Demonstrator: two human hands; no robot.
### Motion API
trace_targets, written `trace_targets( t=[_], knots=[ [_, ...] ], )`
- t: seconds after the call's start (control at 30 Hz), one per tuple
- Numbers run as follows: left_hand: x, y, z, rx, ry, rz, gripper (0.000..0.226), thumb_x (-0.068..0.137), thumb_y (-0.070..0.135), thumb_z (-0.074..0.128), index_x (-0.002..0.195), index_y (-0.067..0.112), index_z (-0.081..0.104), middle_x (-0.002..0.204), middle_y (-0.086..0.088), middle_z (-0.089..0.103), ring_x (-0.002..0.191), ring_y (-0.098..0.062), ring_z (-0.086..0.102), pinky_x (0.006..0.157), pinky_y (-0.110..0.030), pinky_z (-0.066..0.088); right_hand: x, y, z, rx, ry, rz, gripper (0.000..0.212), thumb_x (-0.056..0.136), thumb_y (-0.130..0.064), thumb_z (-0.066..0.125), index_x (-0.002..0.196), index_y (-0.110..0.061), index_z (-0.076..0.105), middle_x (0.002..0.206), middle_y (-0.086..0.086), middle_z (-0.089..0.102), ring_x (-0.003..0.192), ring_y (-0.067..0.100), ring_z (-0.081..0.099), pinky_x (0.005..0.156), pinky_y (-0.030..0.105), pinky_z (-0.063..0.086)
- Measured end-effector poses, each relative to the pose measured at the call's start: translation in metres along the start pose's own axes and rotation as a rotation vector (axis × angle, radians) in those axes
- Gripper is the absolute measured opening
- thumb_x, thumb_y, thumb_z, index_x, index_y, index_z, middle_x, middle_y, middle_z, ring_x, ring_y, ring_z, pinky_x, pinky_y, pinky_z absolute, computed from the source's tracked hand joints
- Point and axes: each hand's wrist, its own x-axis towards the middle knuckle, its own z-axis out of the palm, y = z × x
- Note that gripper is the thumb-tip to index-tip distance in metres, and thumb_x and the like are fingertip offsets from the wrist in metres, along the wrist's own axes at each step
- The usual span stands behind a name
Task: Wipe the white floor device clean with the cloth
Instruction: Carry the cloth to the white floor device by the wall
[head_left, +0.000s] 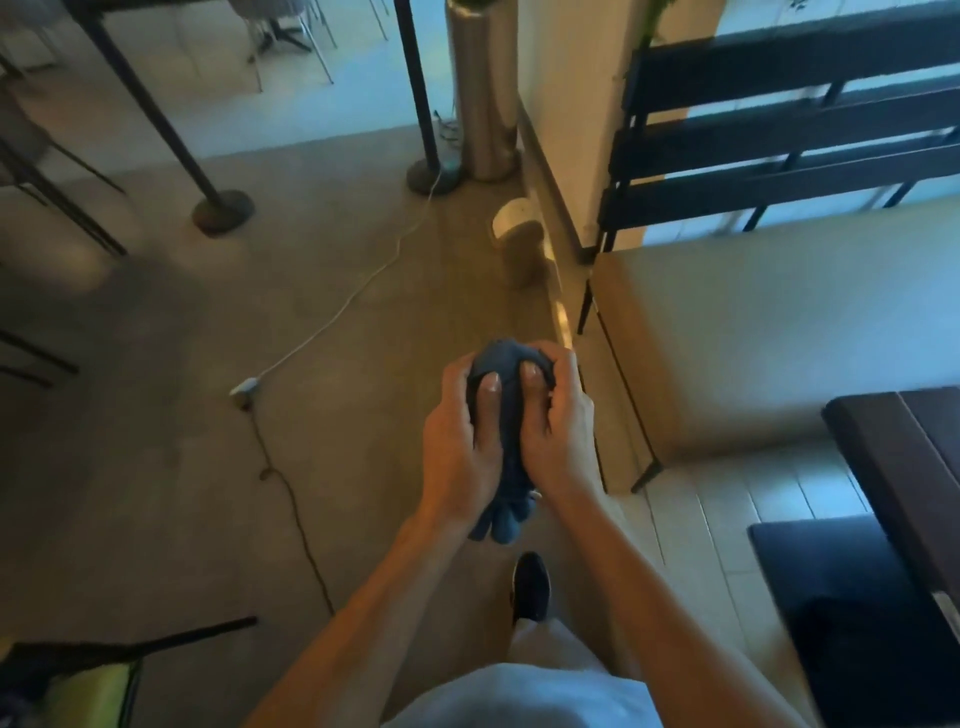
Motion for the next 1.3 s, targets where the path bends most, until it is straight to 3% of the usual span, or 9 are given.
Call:
trace_targets(
  t=[0.17,0.43,0.8,1.03,1.3],
  knots=[
    [0.073,-0.017,0.009,-0.026,0.059,-0.067,0.028,0.106,0.030,0.041,0.123,0.013,0.055,0.092,0.008,0.067,0.080,-0.004,0.068,0.064,-0.016,0.050,0.078,0.013,0.021,-0.049,-0.042,-0.055,0.016,0.104,-0.009,0.043,0.116,-0.002,0.051,0.089,-0.015,0.058,0.072,-0.001,0.061,0.060,0.010,0.047],
    [0.175,-0.053,0.013,-0.001,0.103,-0.091,0.027,0.106,0.024,0.043,0.127,0.011,0.055,0.096,0.014,0.065,0.086,0.005,0.065,0.068,-0.009,0.047,0.176,0.051,0.065,-0.059,-0.088,-0.083,0.016,0.105,-0.009,0.042,0.119,-0.005,0.049,0.090,-0.010,0.060,0.071,0.004,0.063,0.058,0.014,0.048],
    [0.373,-0.126,-0.019,-0.078,0.052,-0.050,0.027,0.106,0.026,0.042,0.125,0.011,0.054,0.092,0.012,0.065,0.081,-0.003,0.067,0.065,-0.013,0.050,0.347,0.088,0.174,-0.072,-0.050,-0.083,0.016,0.105,-0.009,0.041,0.119,-0.005,0.048,0.089,-0.006,0.060,0.068,0.008,0.063,0.056,0.017,0.050],
    [0.495,-0.161,-0.051,-0.075,0.004,-0.037,0.025,0.106,0.026,0.042,0.120,0.010,0.055,0.092,0.022,0.065,0.077,-0.005,0.066,0.062,-0.013,0.048,0.448,0.092,0.246,-0.068,-0.003,-0.049,0.014,0.105,-0.012,0.041,0.118,-0.012,0.047,0.091,-0.007,0.061,0.072,0.009,0.065,0.060,0.019,0.053],
    [0.595,-0.196,-0.060,-0.057,-0.025,-0.022,0.025,0.106,0.031,0.041,0.123,0.017,0.053,0.093,0.011,0.066,0.076,-0.010,0.067,0.060,-0.018,0.051,0.537,0.115,0.294,-0.066,0.025,-0.035,0.013,0.106,-0.015,0.041,0.118,-0.017,0.046,0.092,-0.007,0.062,0.075,0.011,0.066,0.062,0.029,0.057]
  ],
)
